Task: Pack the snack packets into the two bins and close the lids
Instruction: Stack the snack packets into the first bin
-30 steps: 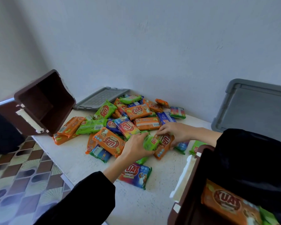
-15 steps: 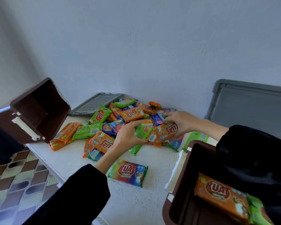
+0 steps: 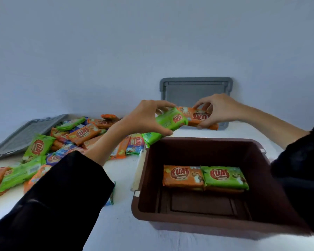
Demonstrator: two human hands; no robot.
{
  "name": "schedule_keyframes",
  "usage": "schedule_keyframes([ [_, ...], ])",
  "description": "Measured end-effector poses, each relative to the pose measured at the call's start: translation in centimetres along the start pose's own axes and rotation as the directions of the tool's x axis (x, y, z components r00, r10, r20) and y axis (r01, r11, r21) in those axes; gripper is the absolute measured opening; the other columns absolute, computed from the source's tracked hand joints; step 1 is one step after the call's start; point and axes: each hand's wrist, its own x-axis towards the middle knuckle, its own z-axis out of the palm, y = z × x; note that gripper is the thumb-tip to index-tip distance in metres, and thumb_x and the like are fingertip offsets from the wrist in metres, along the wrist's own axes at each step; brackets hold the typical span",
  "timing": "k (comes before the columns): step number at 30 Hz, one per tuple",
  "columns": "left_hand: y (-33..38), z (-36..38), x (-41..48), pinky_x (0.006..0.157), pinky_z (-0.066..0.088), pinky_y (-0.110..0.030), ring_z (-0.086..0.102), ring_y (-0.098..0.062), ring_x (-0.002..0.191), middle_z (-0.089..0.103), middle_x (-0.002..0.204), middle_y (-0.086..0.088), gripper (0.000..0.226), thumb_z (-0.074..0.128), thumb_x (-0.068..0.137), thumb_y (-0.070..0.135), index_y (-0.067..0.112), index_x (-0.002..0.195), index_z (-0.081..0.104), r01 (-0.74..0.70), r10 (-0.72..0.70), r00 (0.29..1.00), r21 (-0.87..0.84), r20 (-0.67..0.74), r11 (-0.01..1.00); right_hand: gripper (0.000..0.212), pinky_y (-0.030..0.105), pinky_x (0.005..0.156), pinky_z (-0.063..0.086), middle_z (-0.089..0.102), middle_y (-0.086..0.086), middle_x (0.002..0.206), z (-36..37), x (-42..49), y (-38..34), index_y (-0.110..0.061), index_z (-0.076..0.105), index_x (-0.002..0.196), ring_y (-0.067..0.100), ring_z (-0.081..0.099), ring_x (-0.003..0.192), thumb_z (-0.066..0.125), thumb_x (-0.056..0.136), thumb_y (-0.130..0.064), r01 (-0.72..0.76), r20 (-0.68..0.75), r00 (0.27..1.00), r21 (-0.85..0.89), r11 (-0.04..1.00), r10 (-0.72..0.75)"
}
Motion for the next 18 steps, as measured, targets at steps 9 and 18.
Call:
schedule_keyframes([
  [9,4.9,4.1,0.8,0.091,0.045,-0.02,0.055,-0.009,0.105,0.059,0.117,0.005,0.071,0.085,0.063,0.021,0.02,0.125,0.052,-0.179,0.187,0.909,-0.055,0.372,0.982,0.069,0.028,0.084,0.045,0.064,-0.001,0.118,1.4,-9.5,2.9,-0.03,0.057,0.121,0.017,0.059,0.103,0.084,0.058,-0.041,-0.196,0.019,0.98,0.012,0.98,0.196],
  [18,2.5,10.7,-0.6,0.097,0.041,-0.033,0.051,-0.02,0.115,0.057,0.125,-0.005,0.077,0.082,0.062,0.024,0.02,0.13,0.046,-0.206,0.061,0.87,0.247,0.489,0.947,0.07,0.027,0.077,0.039,0.053,0.0,0.114,5.9,-11.9,1.8,-0.027,0.049,0.13,0.018,0.051,0.105,0.077,0.067,-0.04,-0.106,0.04,0.992,-0.289,0.951,0.122],
])
